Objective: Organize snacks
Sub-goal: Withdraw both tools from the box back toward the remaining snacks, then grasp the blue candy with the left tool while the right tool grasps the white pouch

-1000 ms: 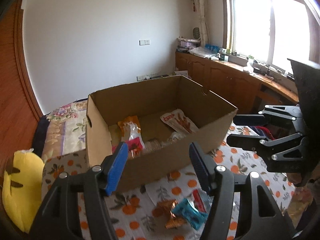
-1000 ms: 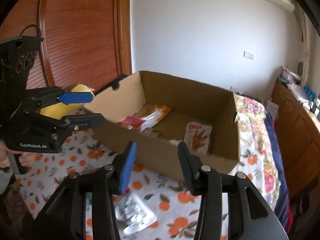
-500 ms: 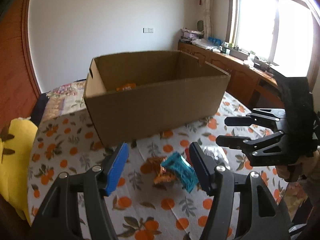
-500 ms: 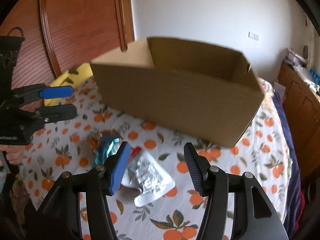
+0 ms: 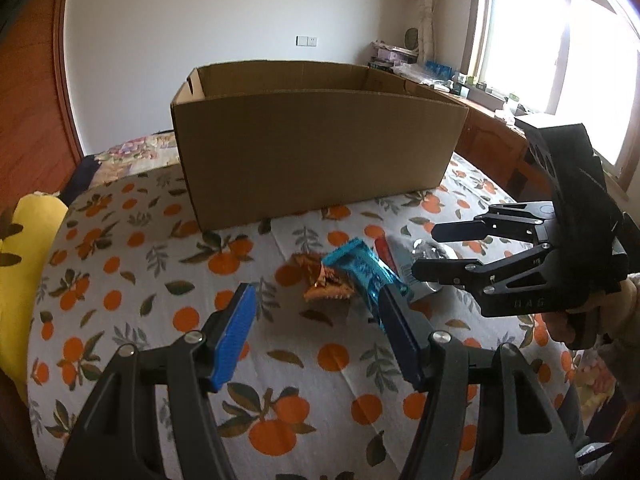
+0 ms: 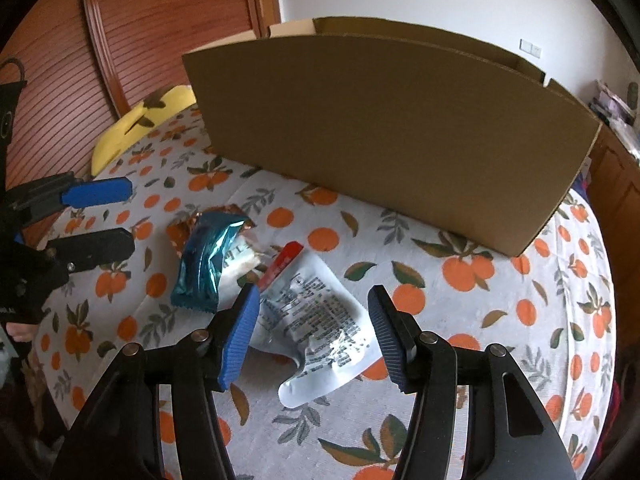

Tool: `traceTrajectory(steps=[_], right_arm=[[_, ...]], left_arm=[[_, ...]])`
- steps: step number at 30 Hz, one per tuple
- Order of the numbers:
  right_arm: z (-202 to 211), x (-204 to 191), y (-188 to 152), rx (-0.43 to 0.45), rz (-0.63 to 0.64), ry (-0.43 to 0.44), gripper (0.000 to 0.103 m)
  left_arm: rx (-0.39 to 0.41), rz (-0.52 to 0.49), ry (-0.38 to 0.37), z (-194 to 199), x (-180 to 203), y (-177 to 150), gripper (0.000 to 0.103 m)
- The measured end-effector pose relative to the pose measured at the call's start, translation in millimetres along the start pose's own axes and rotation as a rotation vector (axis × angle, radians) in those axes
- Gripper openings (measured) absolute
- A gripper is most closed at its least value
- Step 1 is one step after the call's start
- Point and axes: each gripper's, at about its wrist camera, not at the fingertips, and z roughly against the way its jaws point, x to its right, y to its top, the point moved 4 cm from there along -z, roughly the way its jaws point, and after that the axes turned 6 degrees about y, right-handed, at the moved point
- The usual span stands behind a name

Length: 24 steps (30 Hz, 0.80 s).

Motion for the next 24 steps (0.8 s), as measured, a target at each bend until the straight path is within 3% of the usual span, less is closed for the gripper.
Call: traceTrajectory(steps=[8, 24], right_arm=[[3, -9, -7, -0.017, 0.022, 0.048, 0.065], [4, -7, -18, -0.074, 0.109, 0.009, 0.072]], left_arm=[[-0.012, 0.026, -0.018, -4, 3, -9, 0.064], [-0.035, 0.041, -0.025, -7, 0, -20, 0.064]])
